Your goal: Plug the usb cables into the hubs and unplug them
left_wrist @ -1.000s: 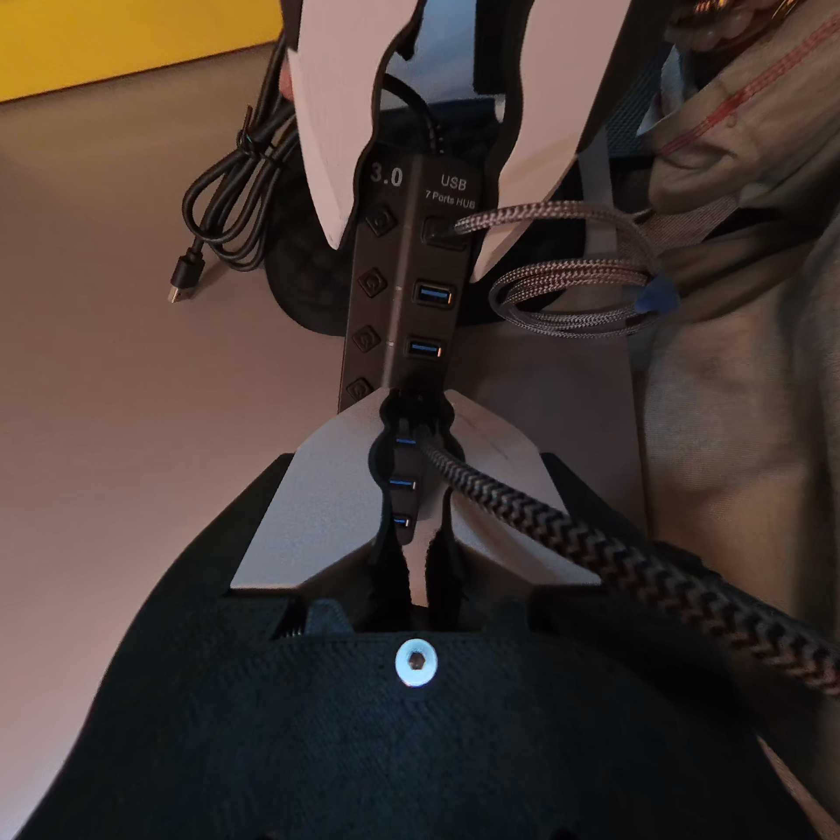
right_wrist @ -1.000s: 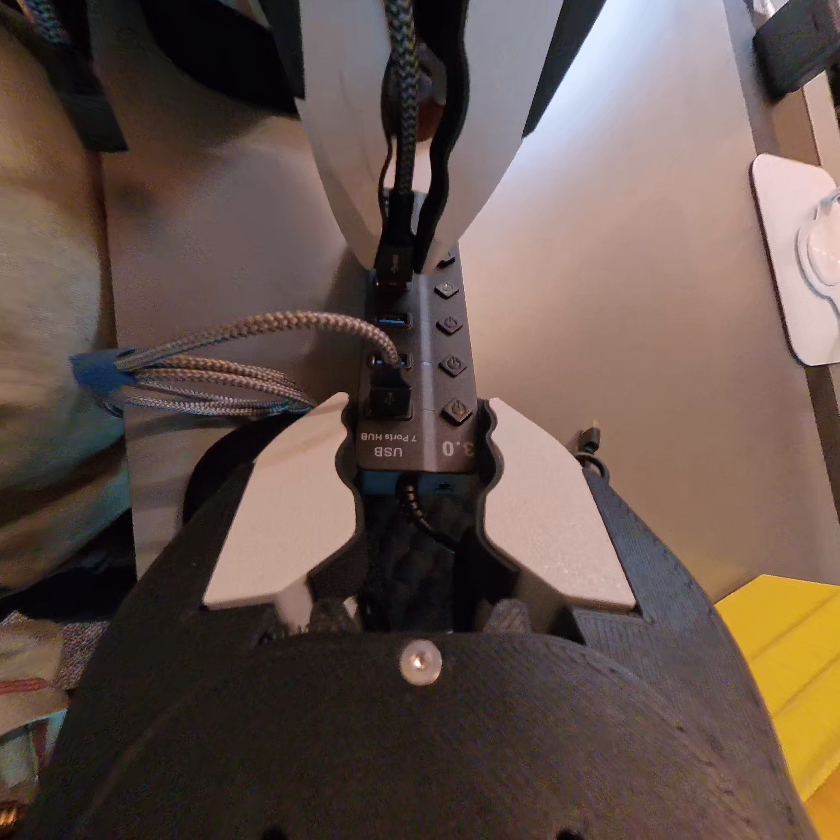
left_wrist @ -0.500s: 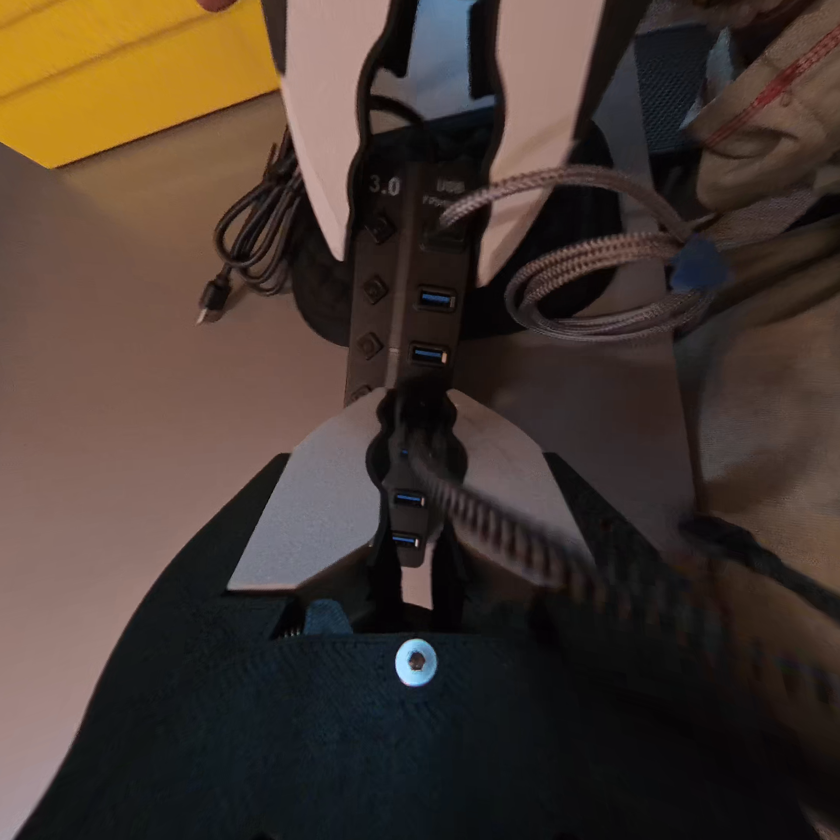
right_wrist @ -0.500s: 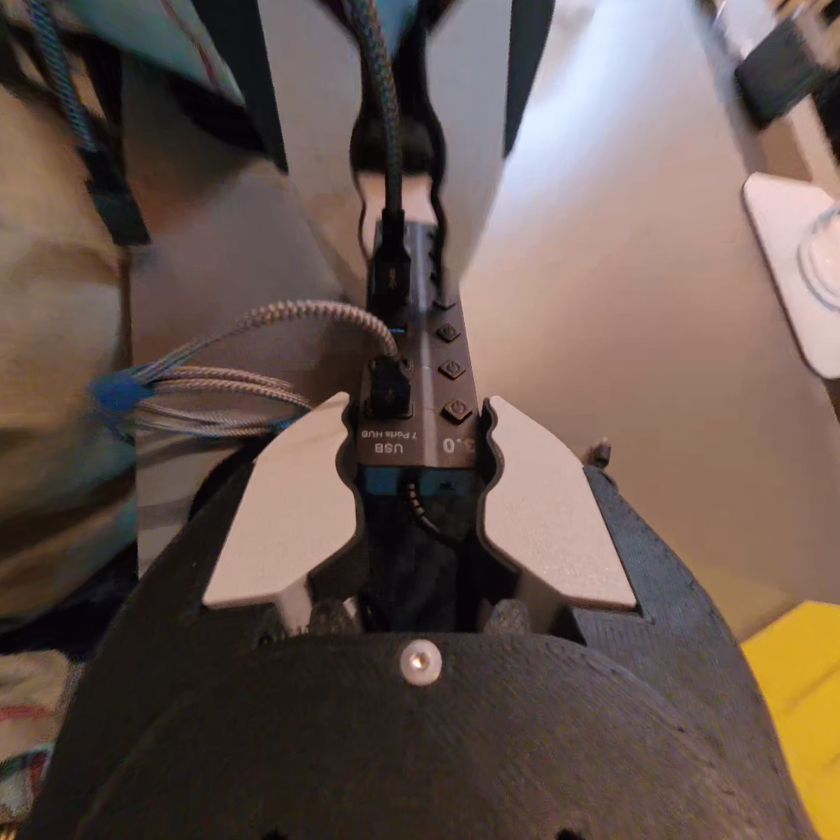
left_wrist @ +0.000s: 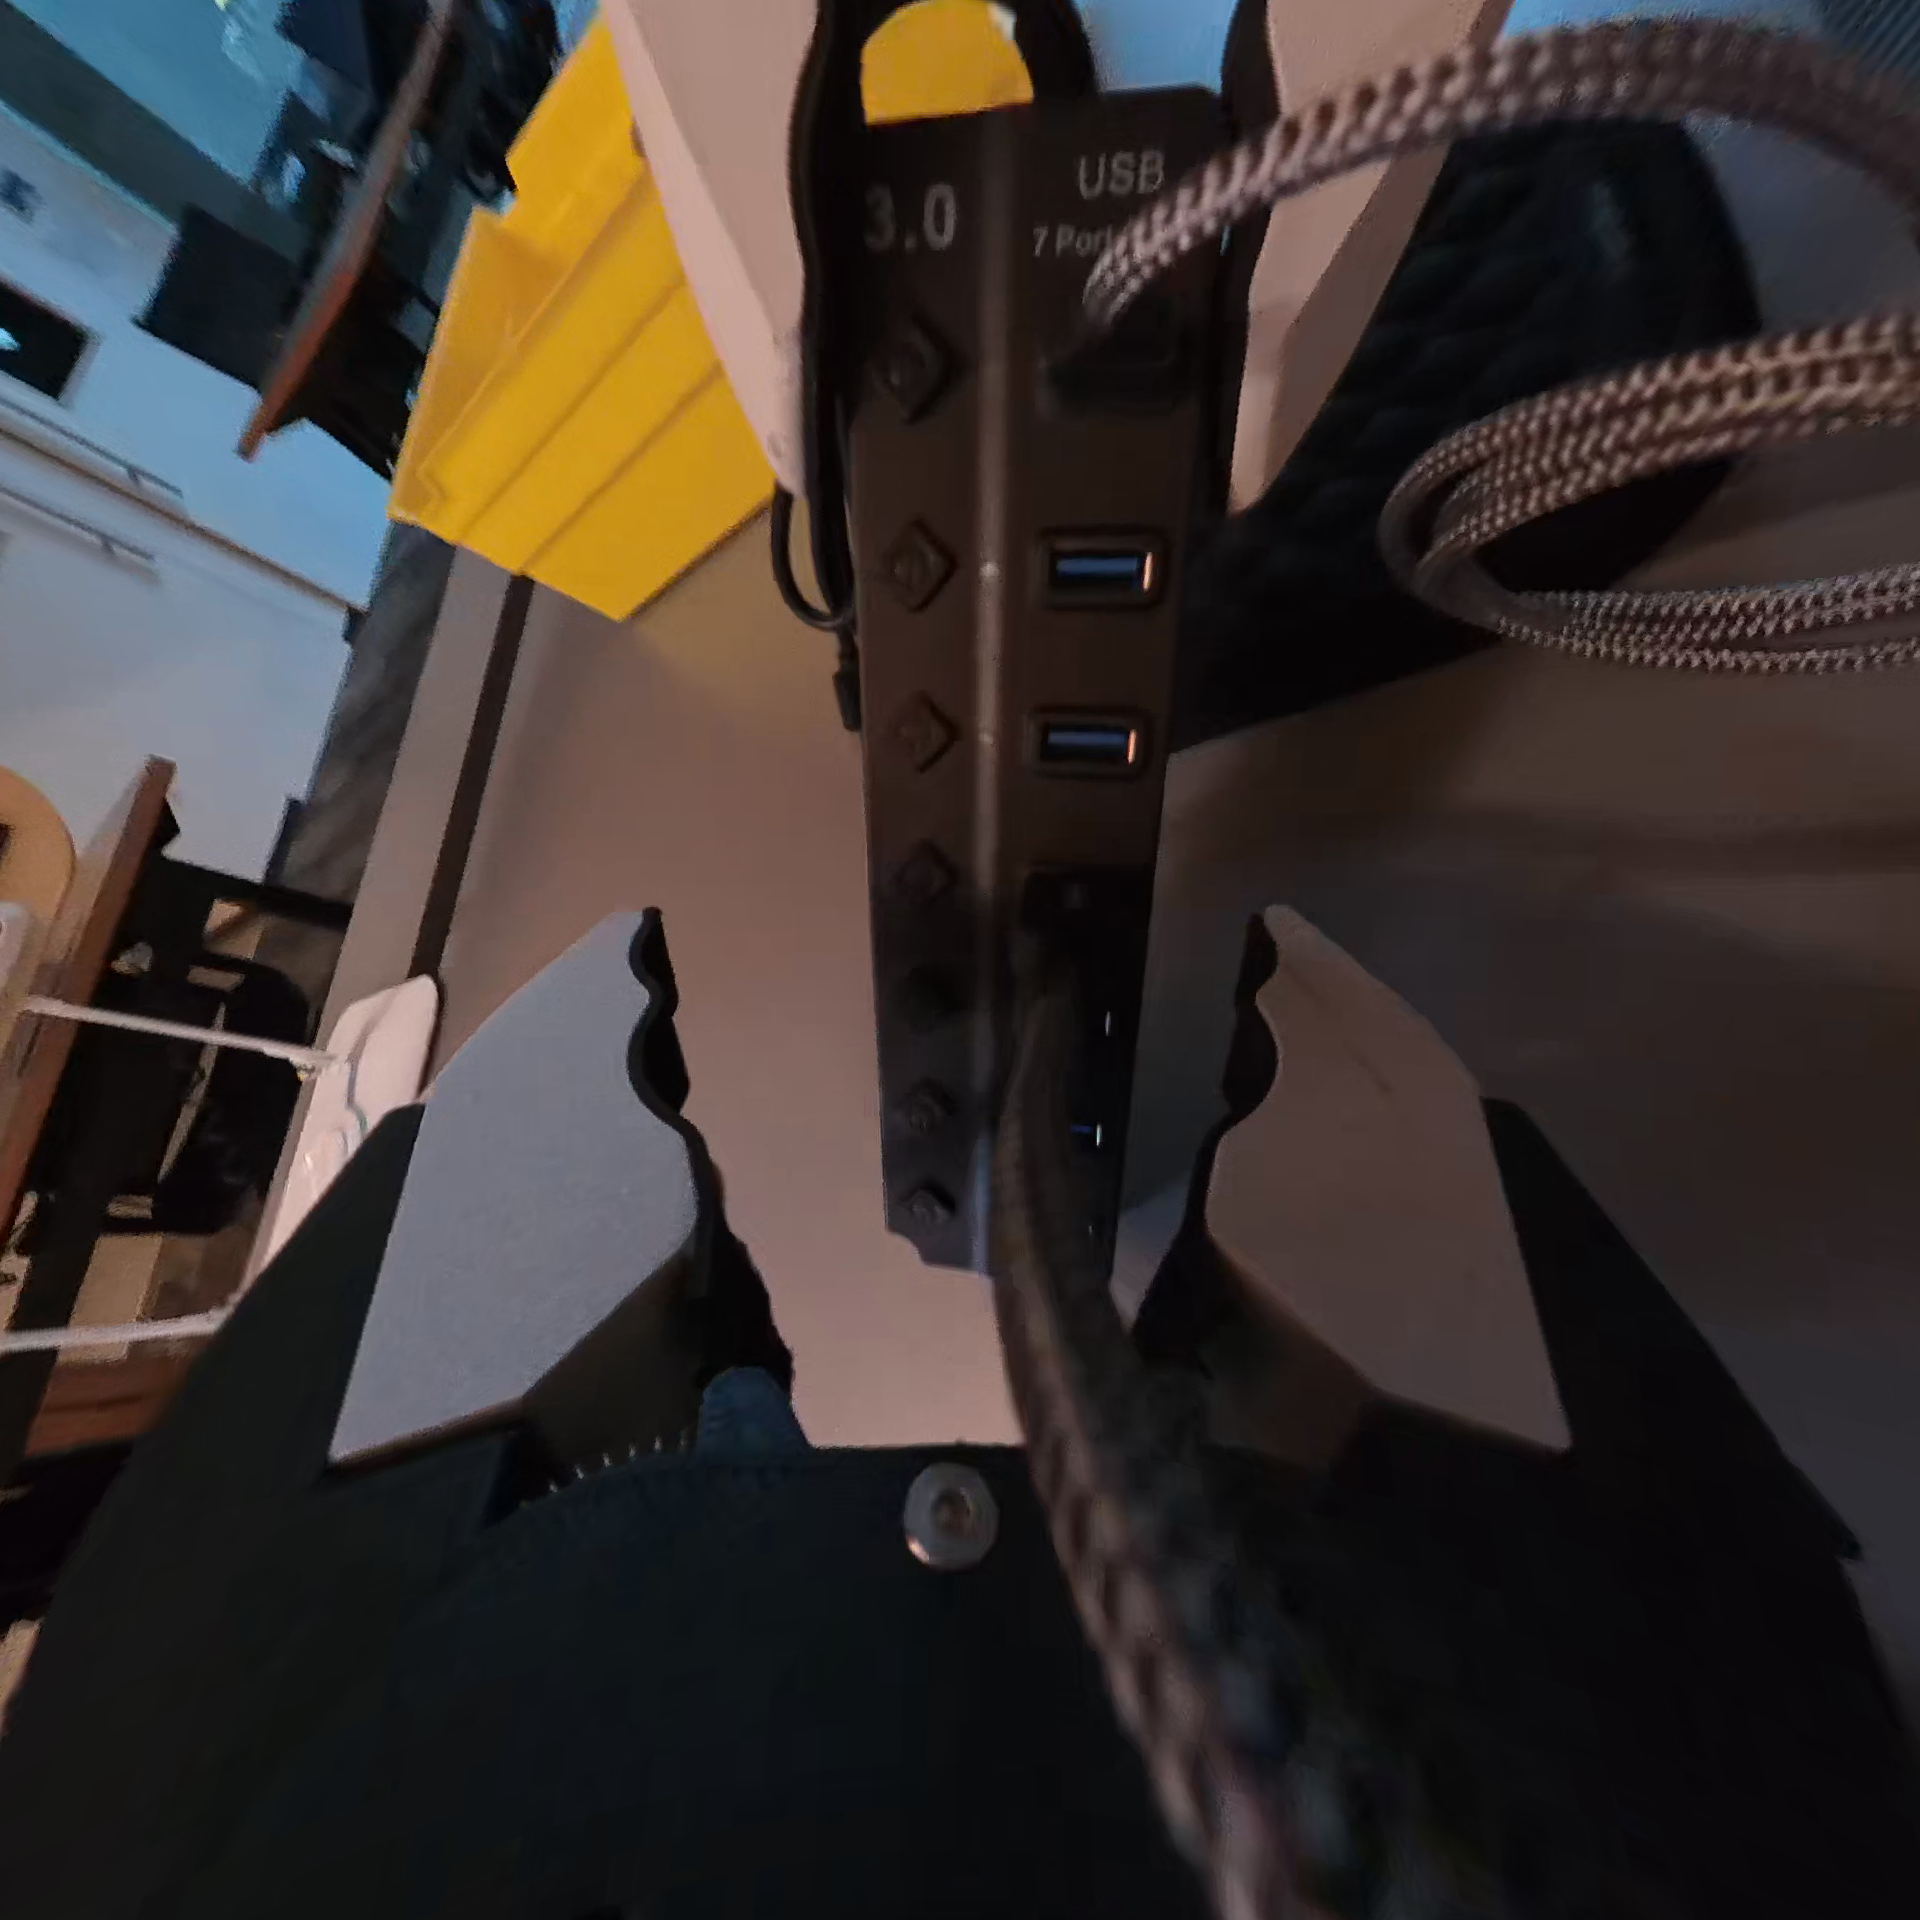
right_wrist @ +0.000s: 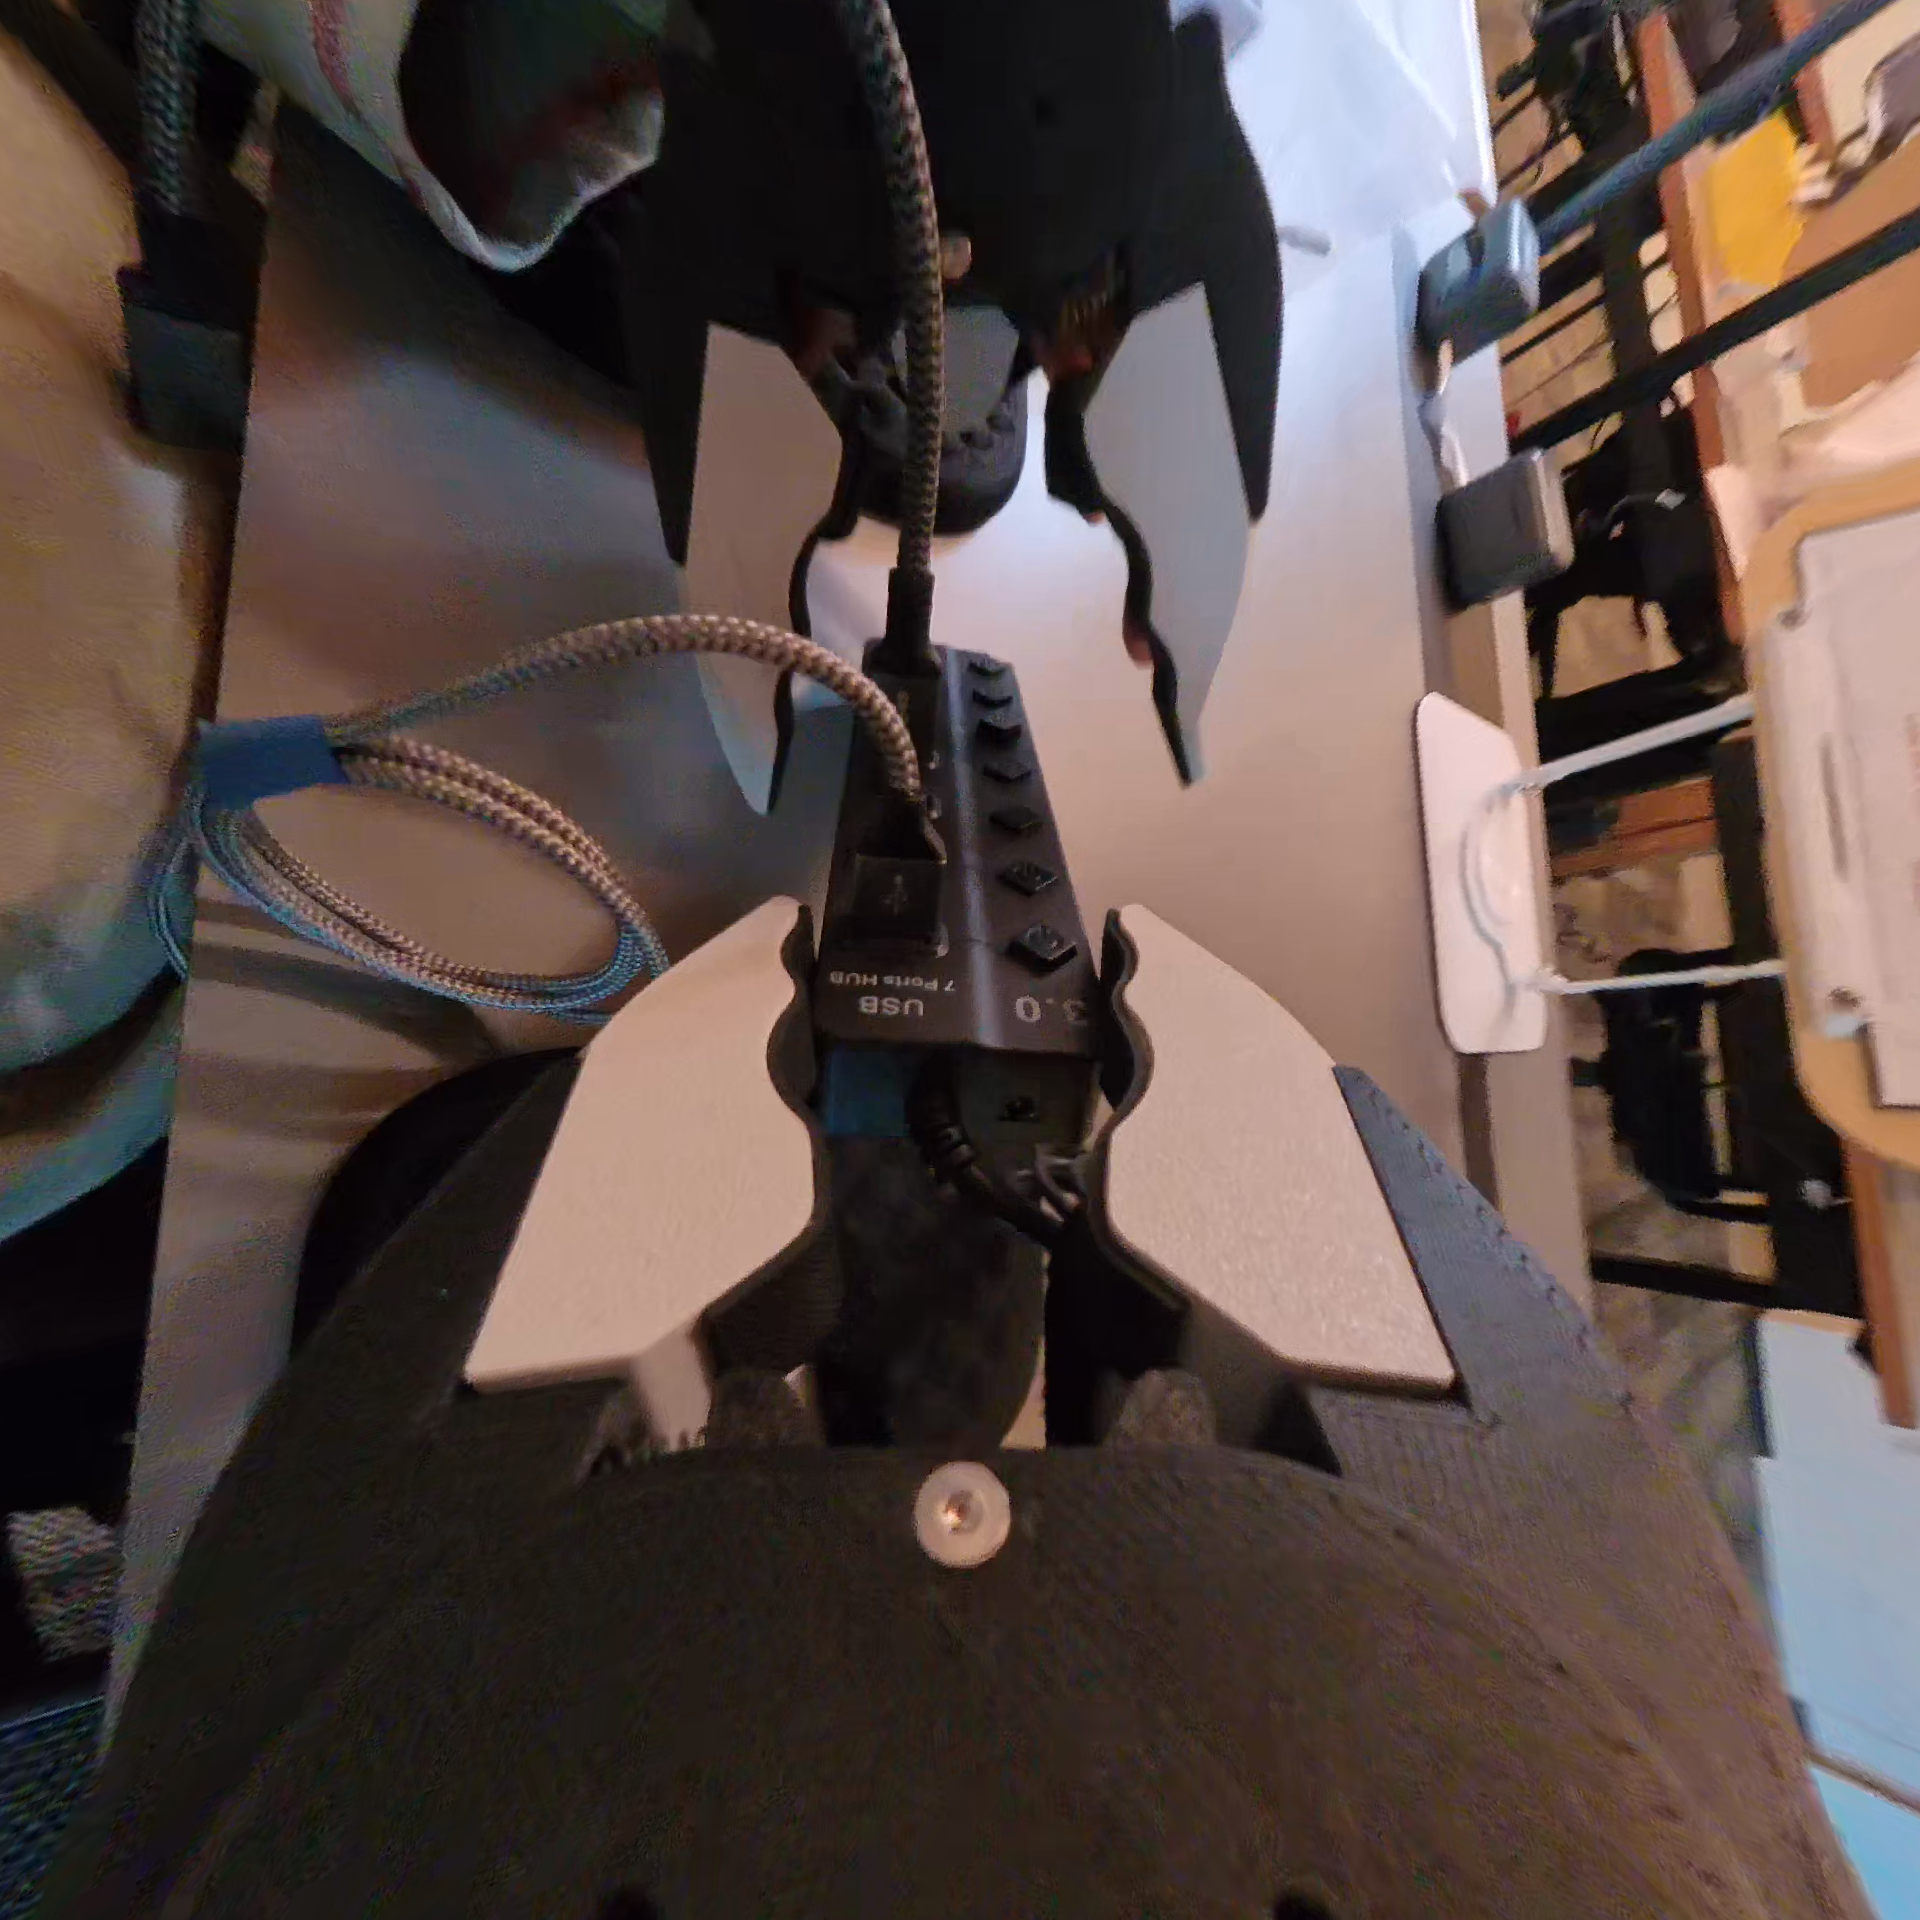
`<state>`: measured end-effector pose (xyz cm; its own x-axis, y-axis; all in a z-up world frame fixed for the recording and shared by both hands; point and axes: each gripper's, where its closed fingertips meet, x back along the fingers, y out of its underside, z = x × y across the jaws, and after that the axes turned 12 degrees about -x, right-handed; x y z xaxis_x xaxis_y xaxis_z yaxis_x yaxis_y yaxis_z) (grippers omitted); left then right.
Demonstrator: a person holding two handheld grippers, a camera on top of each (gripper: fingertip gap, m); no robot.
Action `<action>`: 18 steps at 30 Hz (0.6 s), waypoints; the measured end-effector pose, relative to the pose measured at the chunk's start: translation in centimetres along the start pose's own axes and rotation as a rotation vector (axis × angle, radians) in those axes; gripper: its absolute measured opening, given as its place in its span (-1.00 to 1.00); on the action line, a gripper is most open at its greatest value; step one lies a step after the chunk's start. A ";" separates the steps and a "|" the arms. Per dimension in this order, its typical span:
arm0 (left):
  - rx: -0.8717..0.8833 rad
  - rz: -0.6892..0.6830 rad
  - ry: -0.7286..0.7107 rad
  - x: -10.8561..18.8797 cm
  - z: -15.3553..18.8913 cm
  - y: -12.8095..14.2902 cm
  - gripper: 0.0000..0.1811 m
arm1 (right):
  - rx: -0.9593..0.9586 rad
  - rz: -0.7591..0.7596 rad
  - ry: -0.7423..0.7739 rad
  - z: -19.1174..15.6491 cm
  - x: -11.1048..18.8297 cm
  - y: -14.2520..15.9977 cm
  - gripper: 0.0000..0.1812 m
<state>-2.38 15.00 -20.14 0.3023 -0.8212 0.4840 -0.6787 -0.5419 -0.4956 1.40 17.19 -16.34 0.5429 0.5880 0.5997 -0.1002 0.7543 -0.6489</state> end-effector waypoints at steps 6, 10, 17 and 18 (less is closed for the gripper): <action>-0.027 0.214 -0.111 0.2 -1.0 -1.9 -0.28 | 0.182 -0.008 0.092 -0.2 0.6 -2.6 -0.42; -0.055 0.272 -0.106 0.7 -1.1 -2.9 -0.43 | 0.273 0.028 0.142 -0.1 1.5 -4.3 -0.55; -0.147 0.183 -0.351 3.0 -5.0 -2.7 -0.44 | 0.305 0.147 0.384 3.1 3.0 -6.6 -0.33; -0.164 0.161 -0.409 3.6 -5.8 -2.6 -0.44 | 0.300 0.197 0.433 3.8 3.7 -7.2 -0.29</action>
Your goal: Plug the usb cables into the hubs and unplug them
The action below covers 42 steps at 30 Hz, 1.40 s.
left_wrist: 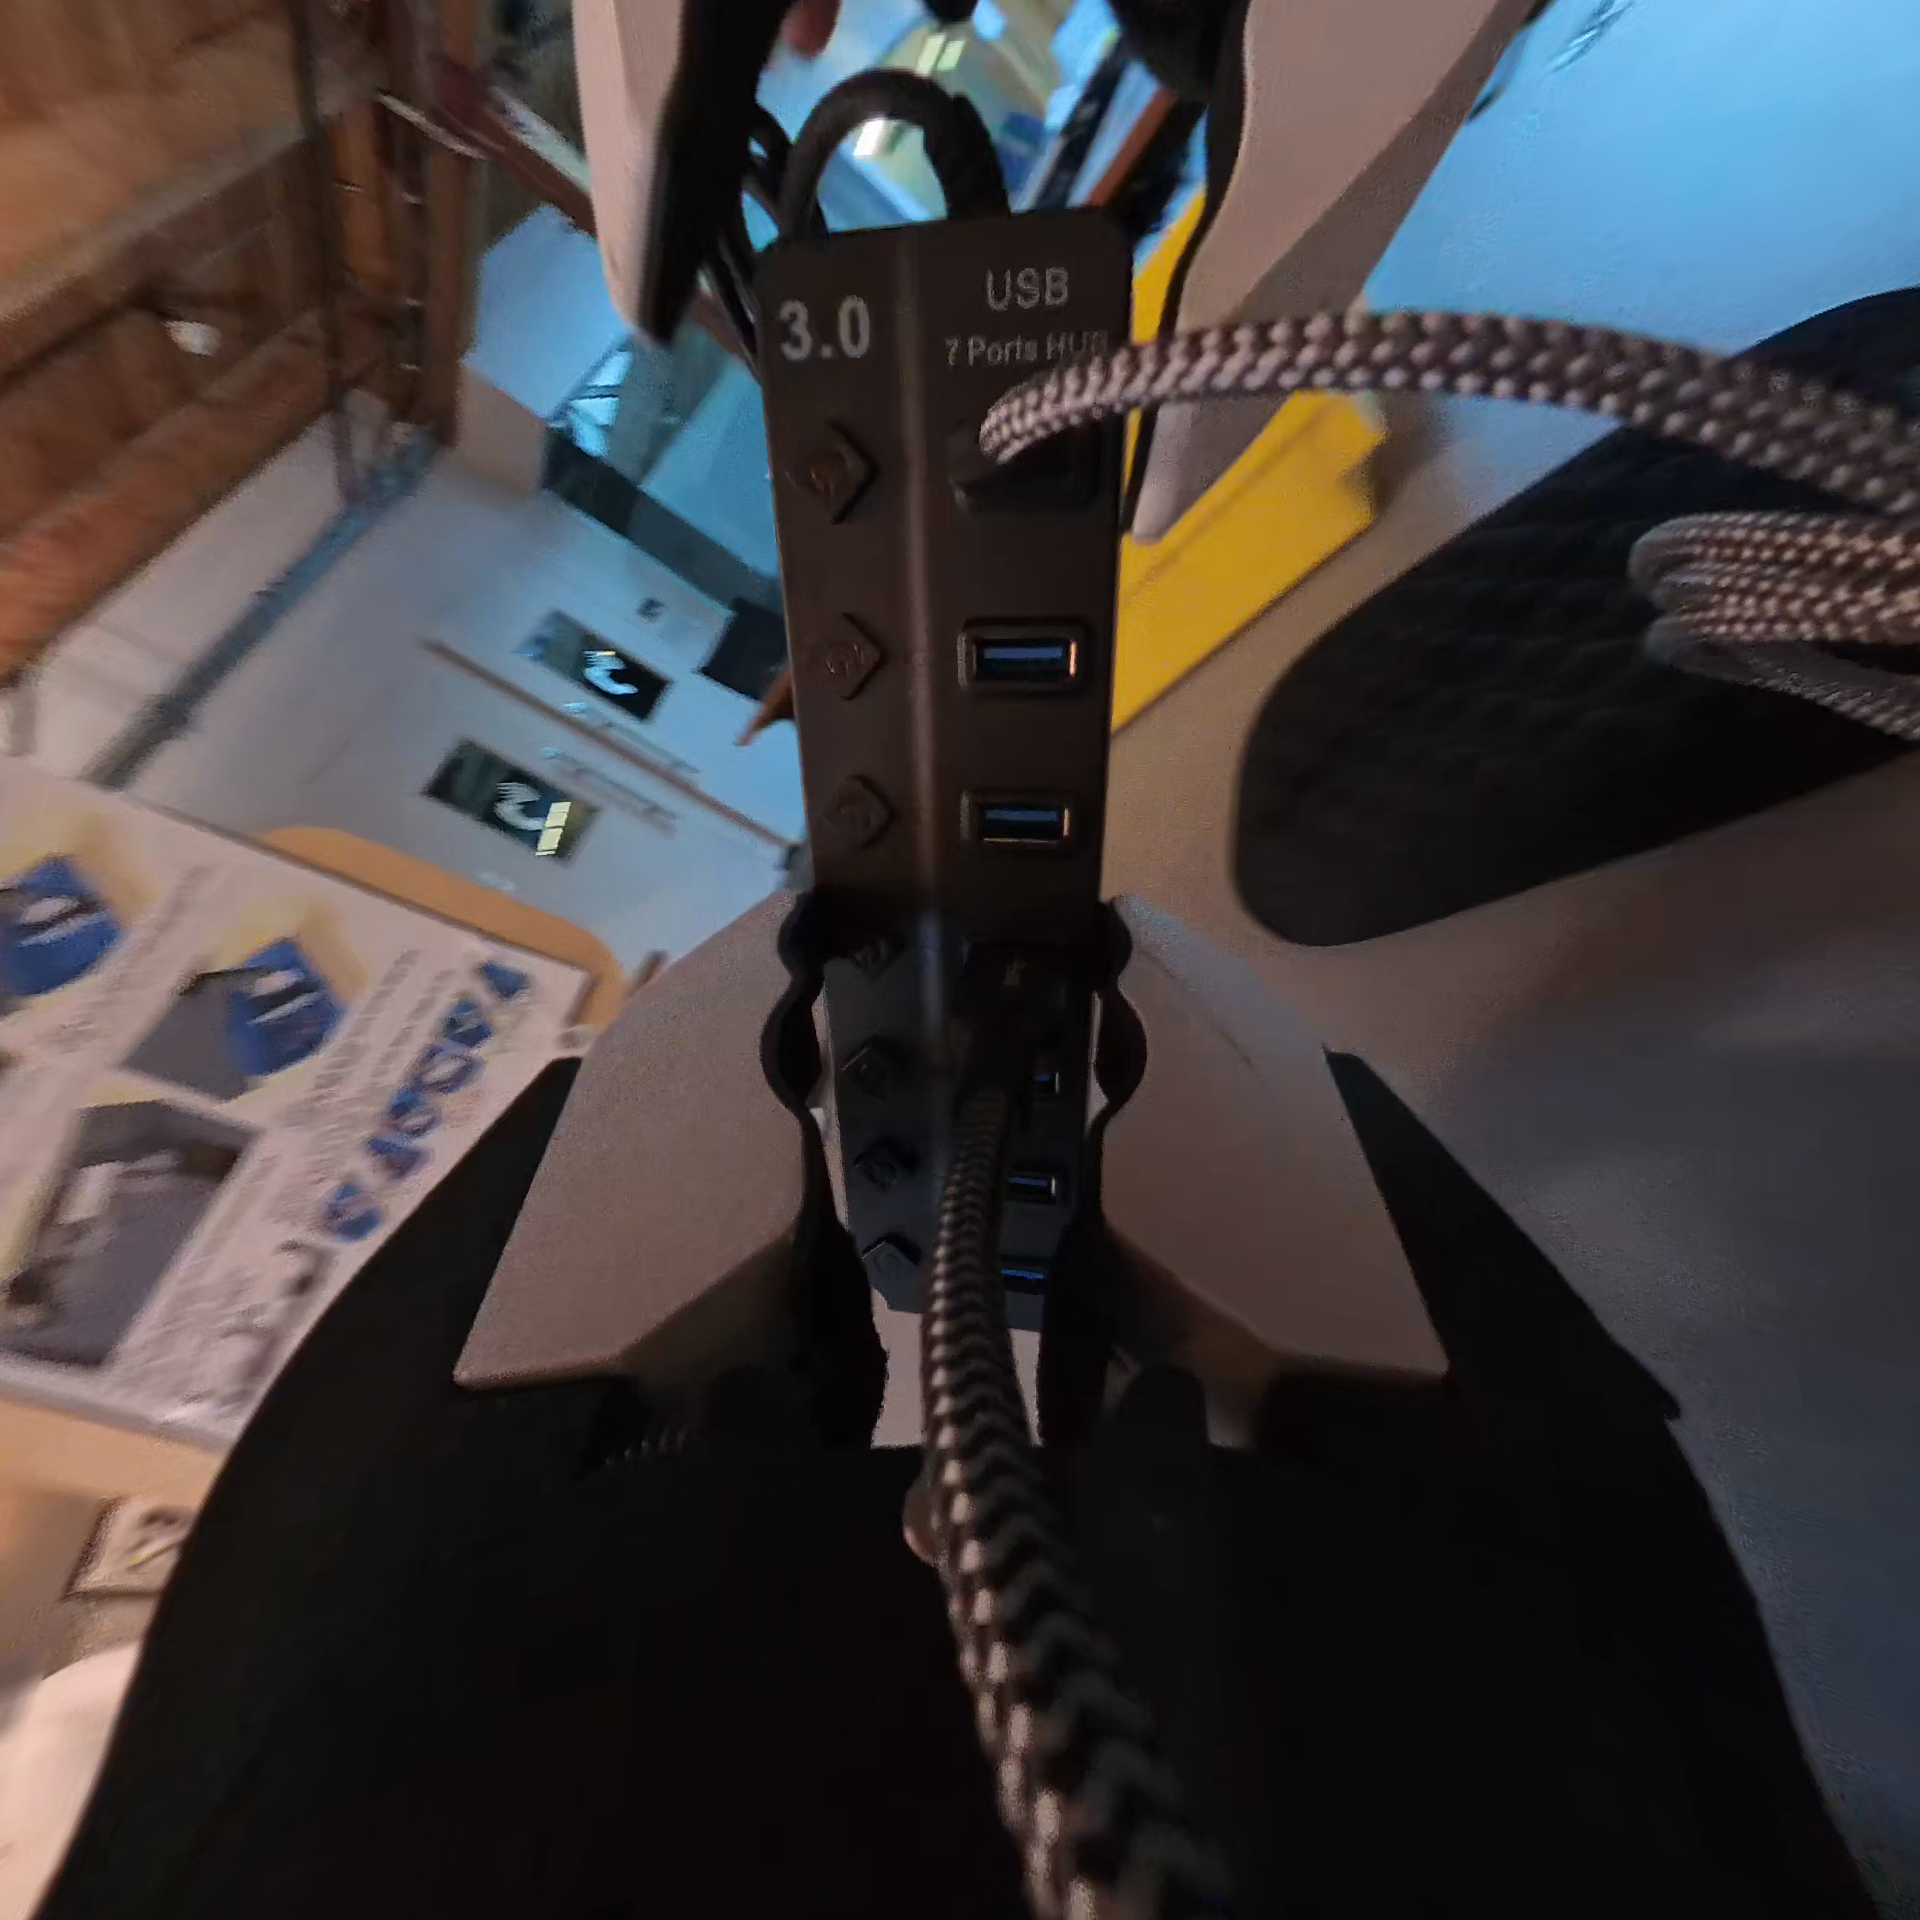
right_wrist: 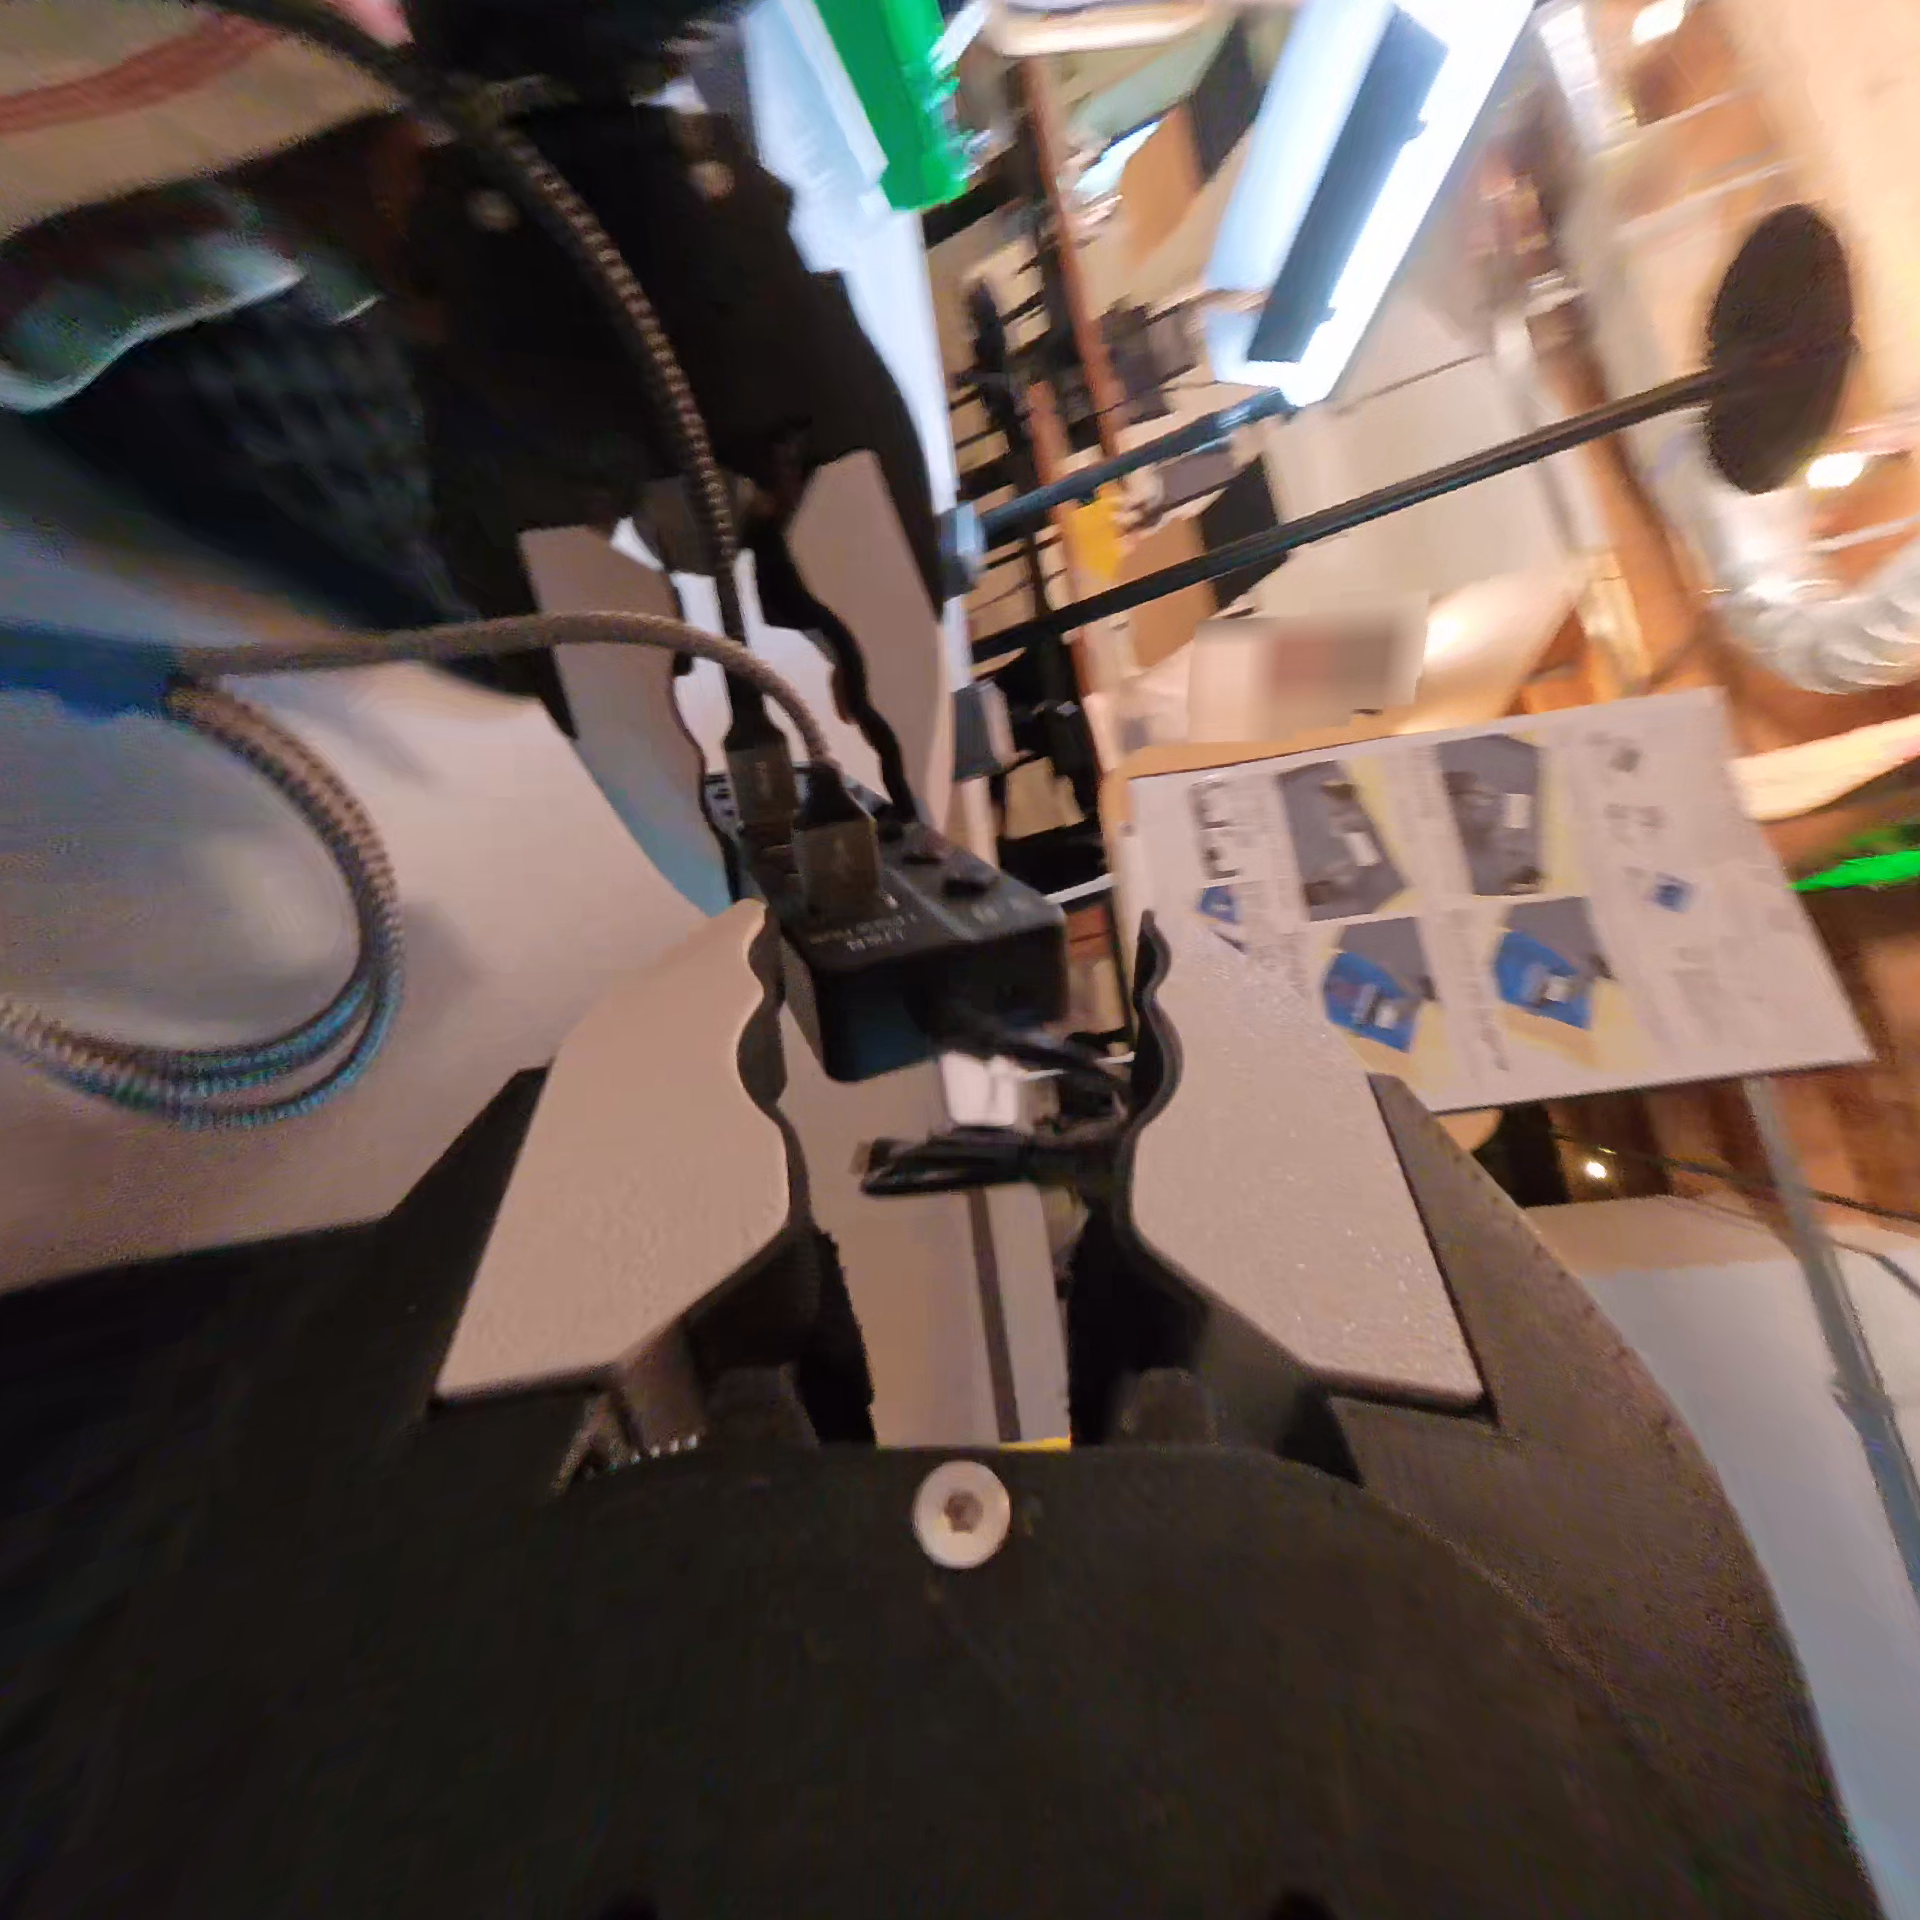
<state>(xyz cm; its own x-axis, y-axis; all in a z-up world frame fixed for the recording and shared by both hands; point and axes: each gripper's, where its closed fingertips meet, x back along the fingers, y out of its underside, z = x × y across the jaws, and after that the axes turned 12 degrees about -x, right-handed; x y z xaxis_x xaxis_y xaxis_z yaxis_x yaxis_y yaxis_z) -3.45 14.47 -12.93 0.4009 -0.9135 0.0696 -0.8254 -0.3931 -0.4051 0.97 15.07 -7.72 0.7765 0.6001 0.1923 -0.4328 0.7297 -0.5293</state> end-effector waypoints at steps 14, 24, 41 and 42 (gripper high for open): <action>-0.553 -0.265 -0.711 5.1 -12.4 -2.2 -0.44 | -1.120 0.734 -0.076 5.5 1.3 -5.1 -0.02; -0.679 -0.246 -0.691 4.0 -11.9 -3.8 -0.45 | -0.923 0.652 -0.001 5.5 -1.3 -6.0 -0.52; -0.257 -0.298 -0.644 5.9 -10.7 2.0 -0.22 | -0.223 0.496 0.484 14.6 5.2 -6.7 -0.73; -0.119 -0.265 -0.645 6.1 -10.3 2.7 -0.21 | -0.196 0.471 0.509 15.6 5.6 -6.4 -0.68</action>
<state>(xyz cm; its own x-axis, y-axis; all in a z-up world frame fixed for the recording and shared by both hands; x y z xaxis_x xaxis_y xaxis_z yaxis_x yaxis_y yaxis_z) -7.33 6.72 -4.21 0.7197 -0.5554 -0.4166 -0.6903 -0.6363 -0.3444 0.94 18.88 9.64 0.6652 0.5744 -0.4771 -0.7214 0.3297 -0.6090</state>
